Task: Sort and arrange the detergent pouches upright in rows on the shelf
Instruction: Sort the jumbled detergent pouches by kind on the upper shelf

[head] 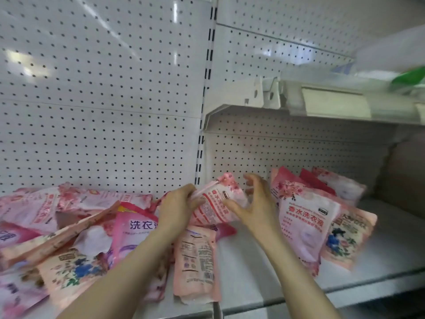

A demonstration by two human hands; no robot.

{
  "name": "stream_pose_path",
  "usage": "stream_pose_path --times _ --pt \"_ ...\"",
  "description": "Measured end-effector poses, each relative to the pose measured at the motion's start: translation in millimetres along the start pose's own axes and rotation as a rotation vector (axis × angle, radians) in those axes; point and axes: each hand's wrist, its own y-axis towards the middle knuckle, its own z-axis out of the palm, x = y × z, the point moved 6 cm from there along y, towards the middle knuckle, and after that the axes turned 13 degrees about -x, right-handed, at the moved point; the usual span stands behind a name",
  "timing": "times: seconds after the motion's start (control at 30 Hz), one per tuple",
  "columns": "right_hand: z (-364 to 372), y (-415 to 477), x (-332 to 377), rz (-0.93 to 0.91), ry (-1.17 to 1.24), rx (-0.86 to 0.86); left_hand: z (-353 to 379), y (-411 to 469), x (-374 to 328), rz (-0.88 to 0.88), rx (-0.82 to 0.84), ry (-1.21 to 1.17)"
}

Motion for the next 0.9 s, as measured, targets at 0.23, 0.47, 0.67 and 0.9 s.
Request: stream_pose_path --times 0.23,0.47,0.67,0.9 --pt "-35 2 -6 0.195 0.055 -0.192 -8 6 -3 -0.009 0.076 -0.259" --pt "-68 30 3 0.018 -0.353 -0.268 -45 -7 29 0.180 0.197 0.169" --pt "-54 21 -17 0.044 -0.618 -0.220 -52 -33 57 0.186 0.340 0.373" --pt "0 -47 32 -0.380 -0.558 -0.298 -55 -42 61 0.259 0.290 0.364"
